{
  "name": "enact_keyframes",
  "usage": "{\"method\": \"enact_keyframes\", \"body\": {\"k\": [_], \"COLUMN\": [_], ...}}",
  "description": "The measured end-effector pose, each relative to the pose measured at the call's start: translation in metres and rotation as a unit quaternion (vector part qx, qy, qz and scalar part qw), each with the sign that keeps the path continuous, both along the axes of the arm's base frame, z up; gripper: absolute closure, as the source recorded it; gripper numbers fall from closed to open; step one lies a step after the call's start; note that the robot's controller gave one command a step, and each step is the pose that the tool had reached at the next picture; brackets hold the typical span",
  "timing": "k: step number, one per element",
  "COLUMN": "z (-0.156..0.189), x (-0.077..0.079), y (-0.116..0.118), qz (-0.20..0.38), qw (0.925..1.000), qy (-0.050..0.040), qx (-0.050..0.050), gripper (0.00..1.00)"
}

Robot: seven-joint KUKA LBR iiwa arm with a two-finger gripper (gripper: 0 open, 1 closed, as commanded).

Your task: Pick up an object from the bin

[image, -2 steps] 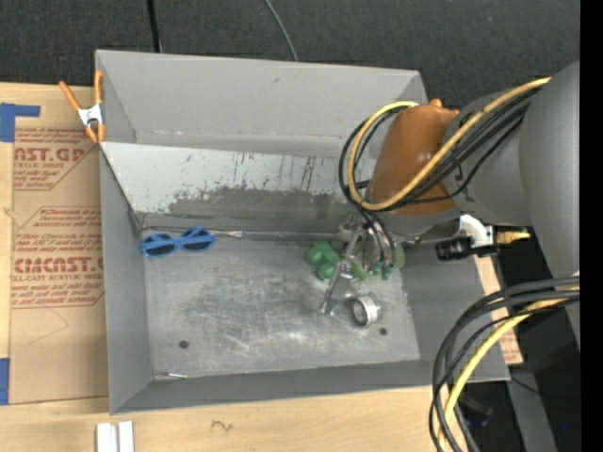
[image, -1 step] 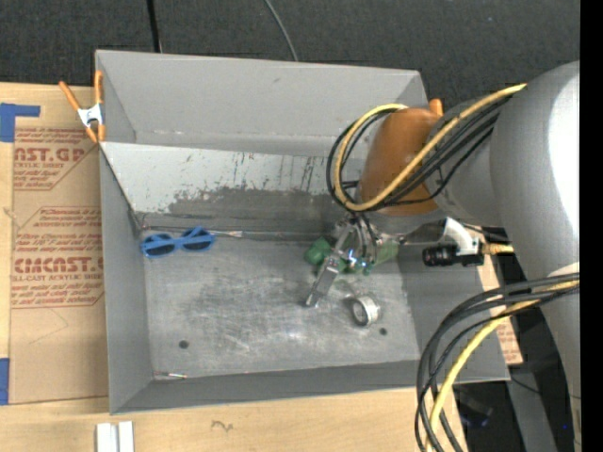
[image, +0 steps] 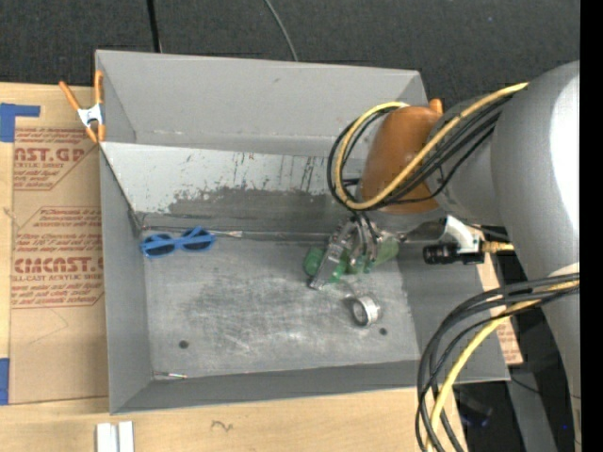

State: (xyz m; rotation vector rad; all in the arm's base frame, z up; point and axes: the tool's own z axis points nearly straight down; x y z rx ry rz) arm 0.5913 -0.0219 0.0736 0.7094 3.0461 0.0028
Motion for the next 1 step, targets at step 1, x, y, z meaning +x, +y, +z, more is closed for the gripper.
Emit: {"method": "enact_keyframes", "body": {"k": [1], "z": [0.1675], "x": [-0.0074], "y": [0.0048], "qz": [0.002], "qw": [1.0], "qy": [0.0017], "qx": [0.001], "gripper": [1.0]}}
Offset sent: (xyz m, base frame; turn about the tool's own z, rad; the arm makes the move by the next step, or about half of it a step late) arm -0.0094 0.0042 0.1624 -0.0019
